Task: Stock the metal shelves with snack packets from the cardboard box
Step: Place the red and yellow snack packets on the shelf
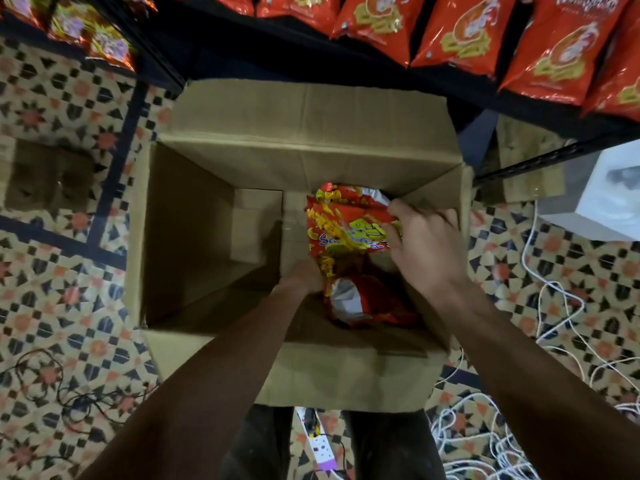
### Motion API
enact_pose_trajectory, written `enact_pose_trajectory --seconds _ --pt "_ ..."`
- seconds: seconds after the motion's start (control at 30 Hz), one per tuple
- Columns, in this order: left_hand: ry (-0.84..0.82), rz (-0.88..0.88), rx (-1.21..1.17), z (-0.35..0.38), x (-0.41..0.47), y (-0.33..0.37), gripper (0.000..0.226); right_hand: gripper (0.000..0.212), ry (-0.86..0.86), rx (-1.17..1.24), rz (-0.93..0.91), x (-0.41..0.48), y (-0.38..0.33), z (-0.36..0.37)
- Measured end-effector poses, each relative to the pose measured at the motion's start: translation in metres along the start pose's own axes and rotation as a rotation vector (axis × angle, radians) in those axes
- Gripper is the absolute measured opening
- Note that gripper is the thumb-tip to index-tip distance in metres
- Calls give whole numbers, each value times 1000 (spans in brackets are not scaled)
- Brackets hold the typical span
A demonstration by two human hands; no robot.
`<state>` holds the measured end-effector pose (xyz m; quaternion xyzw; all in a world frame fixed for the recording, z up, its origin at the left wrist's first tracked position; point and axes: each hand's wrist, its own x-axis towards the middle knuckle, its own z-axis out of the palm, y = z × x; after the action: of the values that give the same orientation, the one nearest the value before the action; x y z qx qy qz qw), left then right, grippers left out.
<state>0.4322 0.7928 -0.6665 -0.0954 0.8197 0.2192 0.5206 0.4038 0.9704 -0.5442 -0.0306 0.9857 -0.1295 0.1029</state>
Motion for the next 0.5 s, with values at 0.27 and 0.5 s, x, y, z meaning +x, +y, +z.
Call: enact_pose_trajectory --seconds 0.27,0.5 --pt "69 -110 -253 17 61 -4 43 11 20 255 90 -2 11 11" --pt "111 -129 -254 11 59 -16 24 13 -38 479 172 -5 21 11"
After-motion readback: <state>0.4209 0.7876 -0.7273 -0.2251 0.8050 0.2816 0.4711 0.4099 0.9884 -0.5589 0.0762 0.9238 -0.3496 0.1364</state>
